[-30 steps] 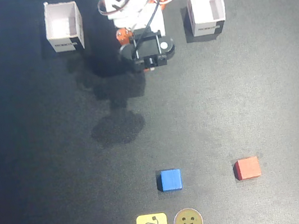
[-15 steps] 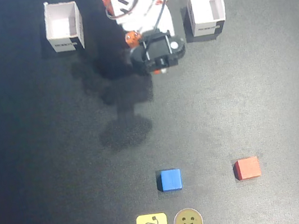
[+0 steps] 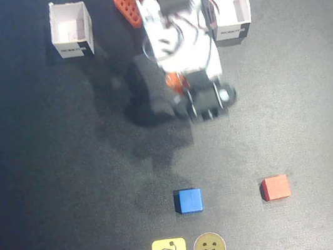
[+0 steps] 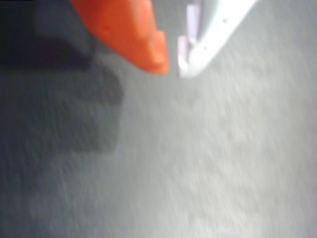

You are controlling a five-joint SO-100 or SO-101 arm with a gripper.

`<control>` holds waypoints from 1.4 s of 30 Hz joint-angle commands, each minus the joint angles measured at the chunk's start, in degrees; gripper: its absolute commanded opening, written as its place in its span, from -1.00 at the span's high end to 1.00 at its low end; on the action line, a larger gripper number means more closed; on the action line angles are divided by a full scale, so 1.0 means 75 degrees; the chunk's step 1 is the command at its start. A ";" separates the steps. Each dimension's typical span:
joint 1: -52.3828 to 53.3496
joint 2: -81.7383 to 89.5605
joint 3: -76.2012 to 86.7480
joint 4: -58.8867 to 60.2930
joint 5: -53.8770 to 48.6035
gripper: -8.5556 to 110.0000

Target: Put the red cube in the right box and the blue cube in the left box.

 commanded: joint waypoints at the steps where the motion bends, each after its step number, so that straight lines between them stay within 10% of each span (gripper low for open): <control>1: -0.0129 -0.0855 -0.1043 -0.0258 0.0105 0.86; 42: -0.1582 -0.7055 -0.6445 -0.1535 0.1910 0.61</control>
